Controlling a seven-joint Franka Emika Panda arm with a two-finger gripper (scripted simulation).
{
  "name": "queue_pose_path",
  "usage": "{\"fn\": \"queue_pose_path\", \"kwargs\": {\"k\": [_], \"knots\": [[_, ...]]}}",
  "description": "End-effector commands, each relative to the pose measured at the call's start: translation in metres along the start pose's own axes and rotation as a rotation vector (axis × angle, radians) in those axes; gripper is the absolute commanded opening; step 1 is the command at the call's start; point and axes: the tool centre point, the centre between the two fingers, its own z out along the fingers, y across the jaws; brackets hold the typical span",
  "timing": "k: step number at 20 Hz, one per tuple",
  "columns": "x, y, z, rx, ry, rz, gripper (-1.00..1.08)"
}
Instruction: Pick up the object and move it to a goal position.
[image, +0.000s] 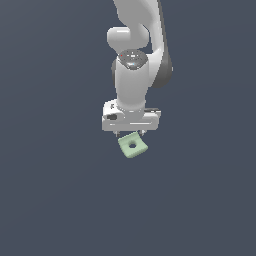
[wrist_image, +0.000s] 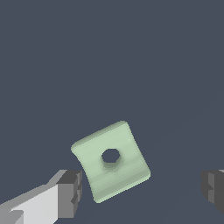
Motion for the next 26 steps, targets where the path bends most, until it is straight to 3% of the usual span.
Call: {"fn": "queue_pose_path", "kwargs": {"k": [1, 15, 26], "knots": [[0.0, 0.0, 0.0, 0.0, 0.0, 0.0, 1.08], [0.005, -0.004, 0.001, -0.006, 0.003, 0.003, 1.08], [0.006, -0.004, 0.022, 0.047, -0.071, 0.202, 1.08]]}}
